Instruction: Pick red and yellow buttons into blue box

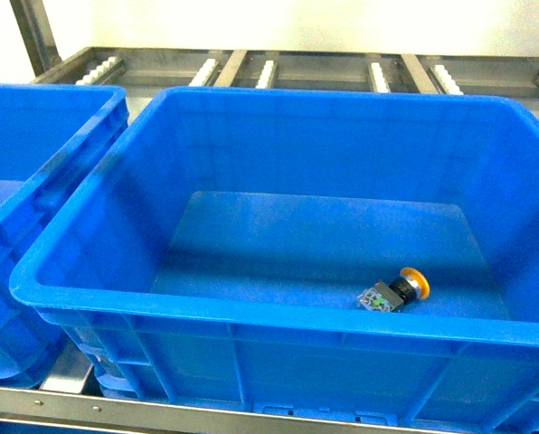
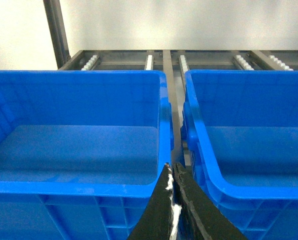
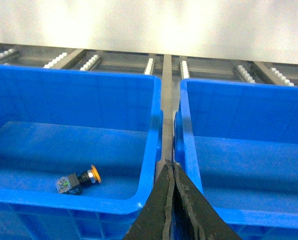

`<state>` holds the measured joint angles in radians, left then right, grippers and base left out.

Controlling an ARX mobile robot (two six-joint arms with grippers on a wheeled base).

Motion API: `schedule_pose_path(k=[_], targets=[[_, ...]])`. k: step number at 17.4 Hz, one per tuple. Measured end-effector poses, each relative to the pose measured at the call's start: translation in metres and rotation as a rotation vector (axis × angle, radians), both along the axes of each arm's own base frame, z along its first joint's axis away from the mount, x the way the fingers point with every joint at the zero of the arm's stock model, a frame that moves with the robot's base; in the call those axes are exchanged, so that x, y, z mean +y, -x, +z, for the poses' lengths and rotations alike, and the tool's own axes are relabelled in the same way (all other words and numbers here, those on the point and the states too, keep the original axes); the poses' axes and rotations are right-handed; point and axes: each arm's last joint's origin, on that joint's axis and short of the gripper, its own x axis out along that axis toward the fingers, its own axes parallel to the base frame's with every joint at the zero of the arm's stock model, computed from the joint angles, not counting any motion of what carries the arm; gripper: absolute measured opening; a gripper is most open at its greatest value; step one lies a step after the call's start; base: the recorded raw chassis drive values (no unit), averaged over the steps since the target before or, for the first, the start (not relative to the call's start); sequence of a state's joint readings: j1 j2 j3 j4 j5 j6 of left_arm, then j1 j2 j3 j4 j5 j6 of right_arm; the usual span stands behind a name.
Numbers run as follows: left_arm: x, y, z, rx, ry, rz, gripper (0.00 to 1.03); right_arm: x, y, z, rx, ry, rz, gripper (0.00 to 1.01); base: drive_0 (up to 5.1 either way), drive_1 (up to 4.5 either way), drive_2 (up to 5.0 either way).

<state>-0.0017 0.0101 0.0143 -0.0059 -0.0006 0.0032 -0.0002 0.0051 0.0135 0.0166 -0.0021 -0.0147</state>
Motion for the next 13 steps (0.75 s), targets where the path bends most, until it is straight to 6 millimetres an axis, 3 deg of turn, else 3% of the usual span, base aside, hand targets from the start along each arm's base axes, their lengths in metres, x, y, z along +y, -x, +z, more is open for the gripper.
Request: schedule_pose_path(k=[1, 2, 7, 11, 13], targets=[[-0.0001, 0.0, 0.0002, -0.002, 0.0, -0.002, 0.02, 0.0, 0.0001, -0.0009, 0.012, 0.0, -0.001, 0.02, 0.0, 0.0, 0.0], [0.0, 0.0, 0.0003, -0.003, 0.001, -0.001, 0.04, 0.0, -0.0001, -0.0033, 0.029, 0.0, -0.001, 0.08, 0.0, 0.0, 0.0], [0.0, 0.0, 0.0002, -0.002, 0.0, 0.0, 0.62, 0.0, -0.0001, -0.0026, 0.021, 0.0, -0.001, 0.66, 0.0, 0.0, 0.0], [0.0, 0.0, 0.0002, -0.002, 0.0, 0.0, 0.99, 0.0, -0.0001, -0.0026, 0.021, -0.001, -0.001, 1.0, 0.0, 0.0, 0.0], [0.0, 0.0, 0.0002, -0.002, 0.0, 0.0, 0.98, 0.0, -0.0001, -0.0026, 0.021, 0.0, -0.001, 0.98, 0.0, 0.0, 0.0]])
